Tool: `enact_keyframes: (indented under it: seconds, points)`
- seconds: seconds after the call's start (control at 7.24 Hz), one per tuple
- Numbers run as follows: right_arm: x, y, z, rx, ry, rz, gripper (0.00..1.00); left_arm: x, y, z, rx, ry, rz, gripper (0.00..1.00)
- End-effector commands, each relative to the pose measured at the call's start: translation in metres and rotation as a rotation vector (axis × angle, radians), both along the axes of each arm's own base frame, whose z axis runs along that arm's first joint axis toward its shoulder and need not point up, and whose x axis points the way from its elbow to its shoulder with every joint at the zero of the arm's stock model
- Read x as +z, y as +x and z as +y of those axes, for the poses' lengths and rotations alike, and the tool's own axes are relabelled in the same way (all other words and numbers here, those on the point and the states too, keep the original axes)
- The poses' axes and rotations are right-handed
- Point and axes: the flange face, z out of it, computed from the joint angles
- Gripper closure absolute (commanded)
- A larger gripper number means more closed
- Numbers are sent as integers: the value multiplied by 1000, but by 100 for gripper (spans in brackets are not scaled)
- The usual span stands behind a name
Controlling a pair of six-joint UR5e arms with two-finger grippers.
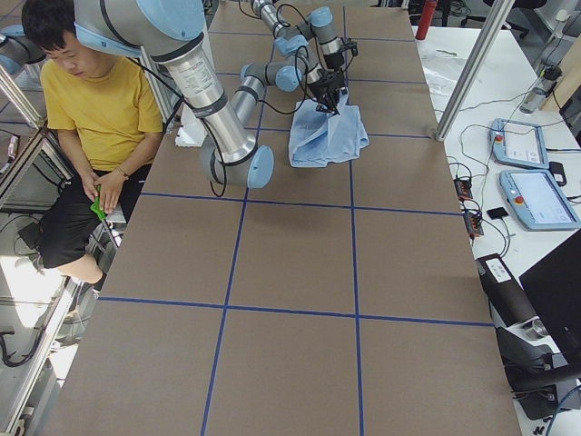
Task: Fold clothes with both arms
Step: 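Lift the near edge with both grippers and fold it farther from the robot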
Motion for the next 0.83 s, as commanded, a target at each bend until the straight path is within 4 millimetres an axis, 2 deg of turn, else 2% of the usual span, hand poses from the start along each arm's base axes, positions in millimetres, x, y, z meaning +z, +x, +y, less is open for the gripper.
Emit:
enact_keyframes:
  seconds: [0.0, 0.14, 0.28, 0.41, 0.55, 0.69]
  points:
    - [21, -26, -43, -2, -4, 15, 100, 32, 15, -26, -10, 14, -42, 100]
    - [34, -35, -49, -2, -9, 29, 100, 50, 22, -34, -24, 8, -63, 100]
    - [36, -38, -56, 2, -5, 26, 100, 61, 27, -38, -25, 11, -63, 100]
    - [38, -39, -65, -12, -9, 44, 100, 62, 27, -38, -25, 13, -61, 100]
    - [37, -38, -70, -110, 40, 100, 1, 61, 27, -38, -3, 48, -77, 2]
    - [32, -23, -85, -146, 19, 79, 0, 56, 16, -43, 37, 128, -104, 0]
